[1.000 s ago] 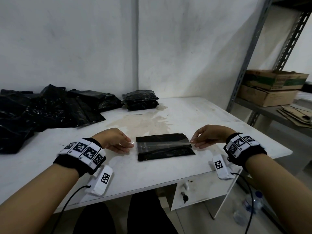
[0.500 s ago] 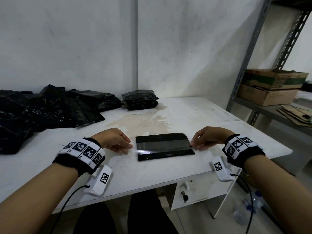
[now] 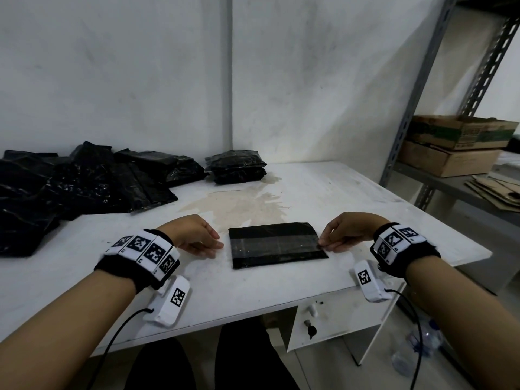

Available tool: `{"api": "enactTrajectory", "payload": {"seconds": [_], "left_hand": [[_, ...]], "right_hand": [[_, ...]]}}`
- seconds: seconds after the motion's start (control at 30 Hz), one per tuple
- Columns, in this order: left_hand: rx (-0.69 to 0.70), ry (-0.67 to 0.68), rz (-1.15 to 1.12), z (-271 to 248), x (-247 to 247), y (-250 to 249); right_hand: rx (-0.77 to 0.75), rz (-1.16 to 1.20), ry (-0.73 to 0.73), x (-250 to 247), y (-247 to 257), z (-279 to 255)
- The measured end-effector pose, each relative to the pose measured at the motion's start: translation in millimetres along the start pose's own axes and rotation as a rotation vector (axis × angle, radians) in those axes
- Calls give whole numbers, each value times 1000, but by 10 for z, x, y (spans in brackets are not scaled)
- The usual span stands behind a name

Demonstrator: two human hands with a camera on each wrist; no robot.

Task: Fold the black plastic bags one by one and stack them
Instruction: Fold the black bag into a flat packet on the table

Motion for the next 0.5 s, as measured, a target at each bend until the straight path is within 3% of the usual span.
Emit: {"api": "enactTrajectory", "payload": {"seconds": [0.5], "left_hand": [[-3,24,74,15,71,0]], "right_hand": [[37,-58,-30,18,47,-17]]}}
Point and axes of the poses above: each hand's wrist, its own z-axis towards the middle knuckle, its own x-axis out of the palm, y = z × x, the point moved 9 cm from there along z, towards the middle knuckle, and after that the axes turned 4 degrees about -y, right-handed, at the moved point
